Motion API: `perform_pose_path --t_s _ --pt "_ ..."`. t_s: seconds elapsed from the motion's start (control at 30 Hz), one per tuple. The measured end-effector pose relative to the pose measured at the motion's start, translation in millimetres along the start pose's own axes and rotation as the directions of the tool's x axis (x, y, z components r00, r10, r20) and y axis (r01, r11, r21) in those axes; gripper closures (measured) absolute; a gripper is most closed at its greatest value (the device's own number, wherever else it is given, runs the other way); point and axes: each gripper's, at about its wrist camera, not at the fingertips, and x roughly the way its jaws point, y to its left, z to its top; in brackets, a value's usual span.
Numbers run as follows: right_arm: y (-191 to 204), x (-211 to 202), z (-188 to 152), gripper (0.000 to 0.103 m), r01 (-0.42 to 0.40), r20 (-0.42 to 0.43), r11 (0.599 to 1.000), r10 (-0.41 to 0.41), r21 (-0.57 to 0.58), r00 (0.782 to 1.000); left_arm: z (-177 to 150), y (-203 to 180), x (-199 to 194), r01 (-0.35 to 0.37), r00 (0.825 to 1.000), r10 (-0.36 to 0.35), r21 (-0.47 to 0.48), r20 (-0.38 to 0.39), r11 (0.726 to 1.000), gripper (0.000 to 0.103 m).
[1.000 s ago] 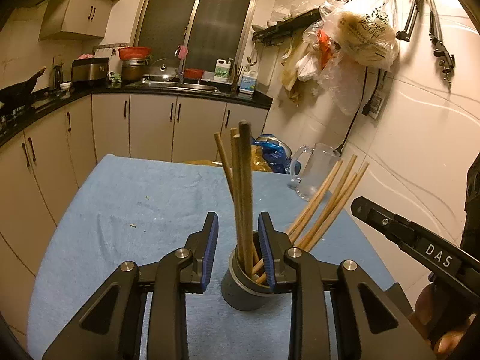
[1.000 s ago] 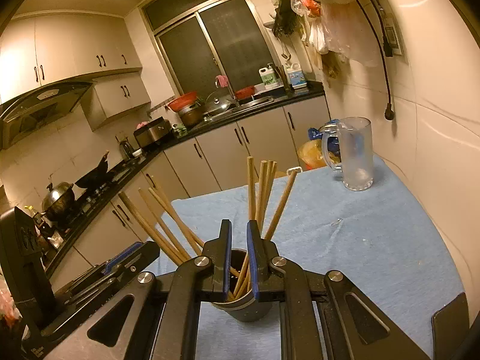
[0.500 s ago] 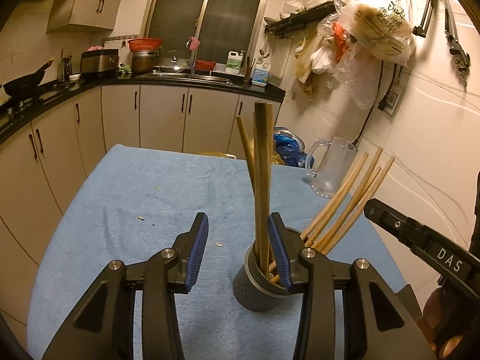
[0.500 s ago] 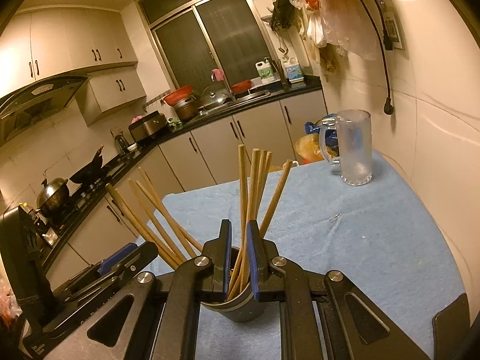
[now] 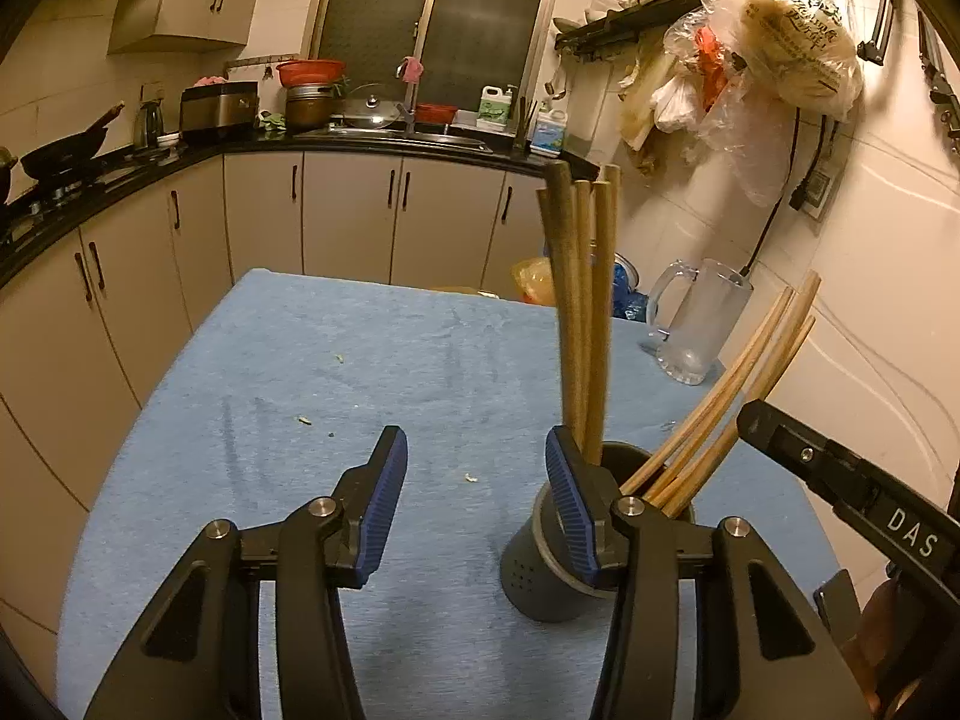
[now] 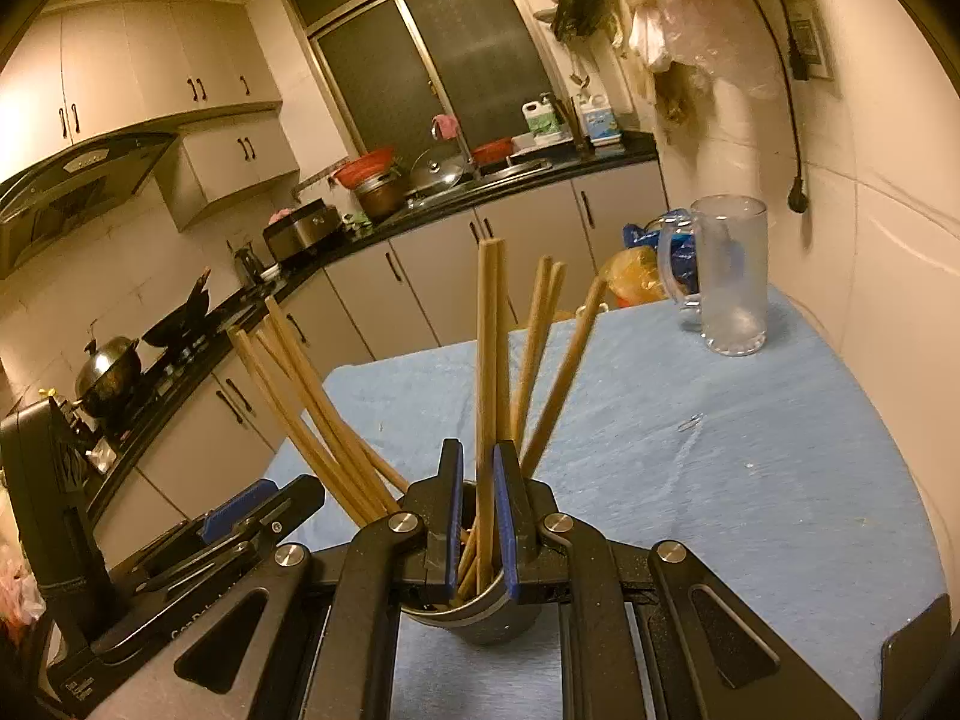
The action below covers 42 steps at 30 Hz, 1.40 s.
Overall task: Organize utensils
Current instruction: 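Open the left tool to release its chopstick while the right tool opens too, then pull both open tools back up and away from the black cup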
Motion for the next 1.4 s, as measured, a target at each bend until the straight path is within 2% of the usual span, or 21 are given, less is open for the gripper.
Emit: perform_pose_path --t_s 0.57,0.7,1.0,1.23,1.3,1.37,1.4 --pt "7 9 -5 0.091 0.023 -0.034 1.0 -0.023 -0.022 0.999 -7 -2 -3 -0.029 1.0 0.029 0.038 0.005 0.999 0.049" --pt "8 8 -6 0.083 0.034 -0.029 0.999 -0.035 -0.025 0.999 -8 -4 -3 -0.035 0.999 0.034 0.046 0.004 0.998 0.047" --pt "5 2 -9 0.082 0.042 -0.025 0.999 -0.043 -0.025 0.999 -6 -8 5 -0.074 0.997 0.075 0.064 -0.007 0.995 0.045" --pt "1 0 -10 0.073 0.059 -0.018 0.998 -0.059 -0.026 0.998 -6 -7 10 -0.105 0.994 0.107 0.069 -0.019 0.992 0.04" --pt "0 -2 -9 0.072 0.063 -0.014 0.998 -0.063 -0.027 0.998 -6 -7 11 -0.115 0.993 0.117 0.07 -0.021 0.991 0.036" --pt "-1 -4 -9 0.067 0.073 -0.005 0.997 -0.073 -0.03 0.997 -5 -8 12 -0.127 0.991 0.129 0.068 -0.023 0.99 0.03" --pt "-1 -5 -8 0.061 0.078 -0.001 0.996 -0.078 -0.031 0.997 -5 -8 12 -0.129 0.991 0.131 0.069 -0.022 0.989 0.029"
